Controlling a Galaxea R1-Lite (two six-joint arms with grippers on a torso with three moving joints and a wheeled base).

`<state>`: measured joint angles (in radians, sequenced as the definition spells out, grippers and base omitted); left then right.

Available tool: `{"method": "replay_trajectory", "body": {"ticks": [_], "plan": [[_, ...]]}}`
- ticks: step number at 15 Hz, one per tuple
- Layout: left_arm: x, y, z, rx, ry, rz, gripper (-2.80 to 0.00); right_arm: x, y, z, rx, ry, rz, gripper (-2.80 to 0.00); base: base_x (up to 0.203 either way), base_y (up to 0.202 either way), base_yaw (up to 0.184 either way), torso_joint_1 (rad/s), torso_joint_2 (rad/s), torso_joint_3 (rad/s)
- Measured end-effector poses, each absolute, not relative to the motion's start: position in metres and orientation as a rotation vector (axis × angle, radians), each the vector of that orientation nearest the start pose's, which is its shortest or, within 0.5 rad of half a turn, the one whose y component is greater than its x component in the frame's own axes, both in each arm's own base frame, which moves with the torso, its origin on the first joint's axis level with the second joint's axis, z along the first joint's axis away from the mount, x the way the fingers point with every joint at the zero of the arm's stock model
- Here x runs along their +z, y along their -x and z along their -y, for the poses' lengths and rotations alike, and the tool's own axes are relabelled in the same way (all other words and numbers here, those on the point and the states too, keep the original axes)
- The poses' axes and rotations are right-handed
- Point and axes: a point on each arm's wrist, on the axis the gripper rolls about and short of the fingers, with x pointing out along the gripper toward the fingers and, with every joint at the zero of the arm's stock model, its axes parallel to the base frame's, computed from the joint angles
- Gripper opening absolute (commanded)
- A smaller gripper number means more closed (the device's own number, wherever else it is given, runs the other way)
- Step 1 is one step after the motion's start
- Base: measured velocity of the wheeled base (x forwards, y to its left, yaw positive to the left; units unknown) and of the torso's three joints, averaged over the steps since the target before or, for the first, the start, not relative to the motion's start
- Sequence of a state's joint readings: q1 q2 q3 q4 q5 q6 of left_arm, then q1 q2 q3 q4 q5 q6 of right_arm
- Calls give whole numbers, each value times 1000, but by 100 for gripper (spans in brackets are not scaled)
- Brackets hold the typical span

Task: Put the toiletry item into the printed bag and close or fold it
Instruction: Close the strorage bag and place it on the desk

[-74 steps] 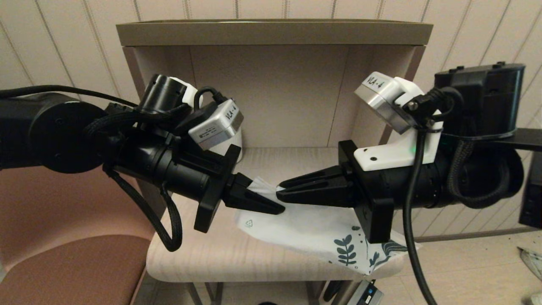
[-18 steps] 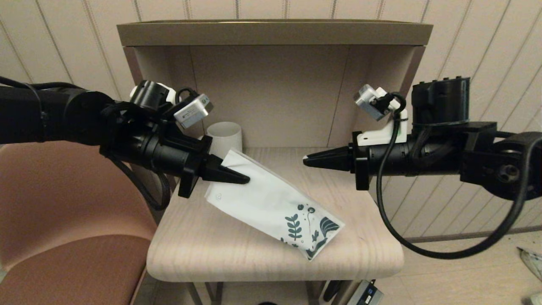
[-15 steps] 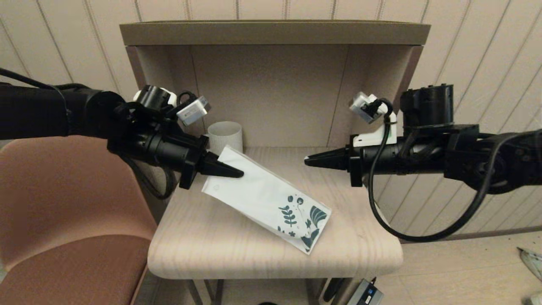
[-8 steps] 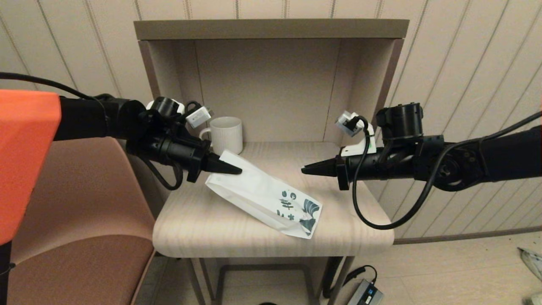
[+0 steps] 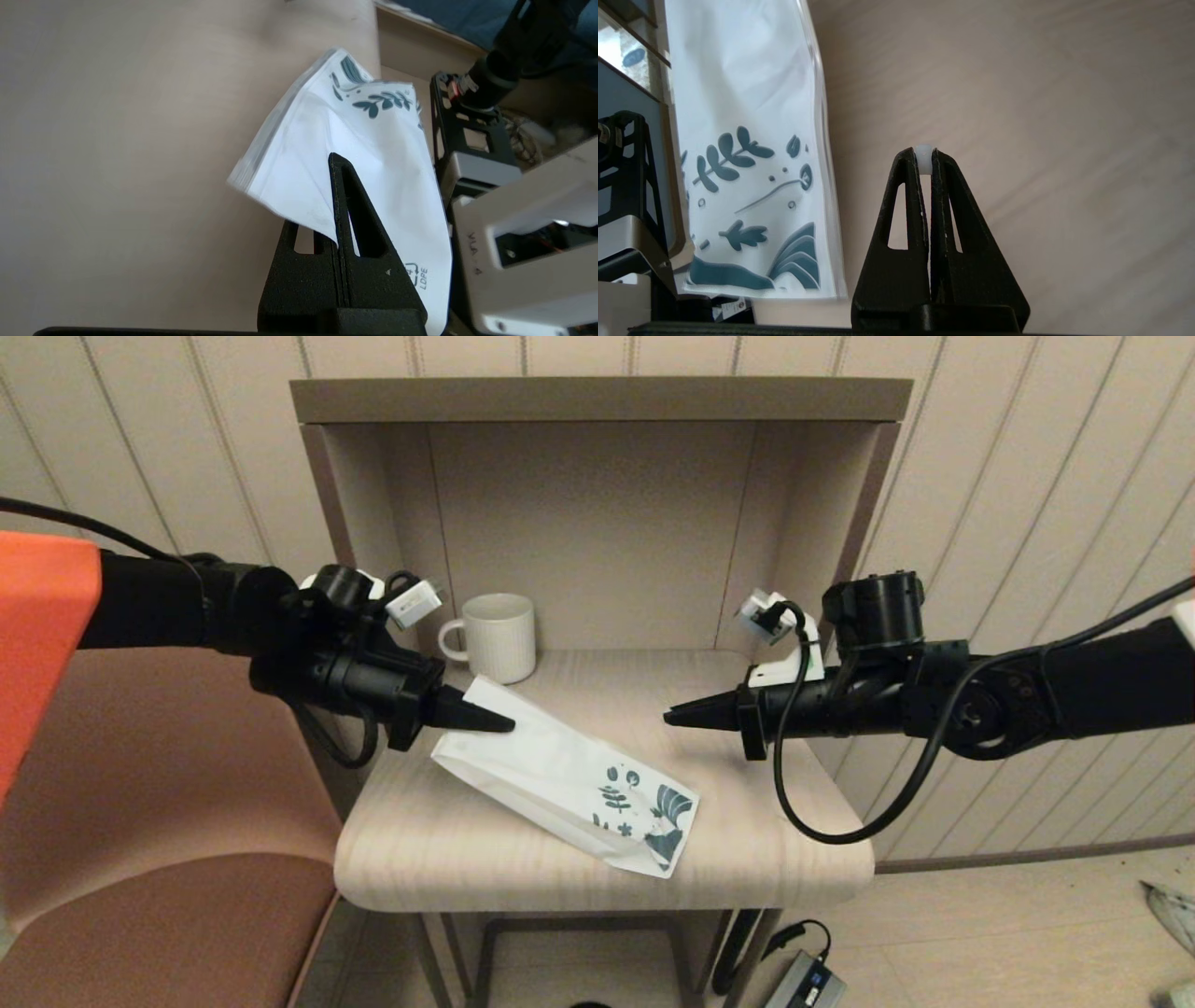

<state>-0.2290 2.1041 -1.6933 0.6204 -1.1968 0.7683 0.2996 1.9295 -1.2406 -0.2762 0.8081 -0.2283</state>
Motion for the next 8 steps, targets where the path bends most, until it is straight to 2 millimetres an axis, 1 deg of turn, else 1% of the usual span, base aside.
{"method": "replay_trajectory", "body": {"ticks": [3,5,8], "plan": [[179,-343,115,-1581,-71,-454,-280,191,-353,-127,1135,94,-290,-280,0,0,0,0,0,0],[186,-323,115,-1592,-96,-414,-280,192,-352,-129,1140,98,-288,-280,0,0,0,0,0,0],[200,-295,111,-1600,-92,-417,-280,193,-349,-130,1147,103,-282,-280,0,0,0,0,0,0]]}}
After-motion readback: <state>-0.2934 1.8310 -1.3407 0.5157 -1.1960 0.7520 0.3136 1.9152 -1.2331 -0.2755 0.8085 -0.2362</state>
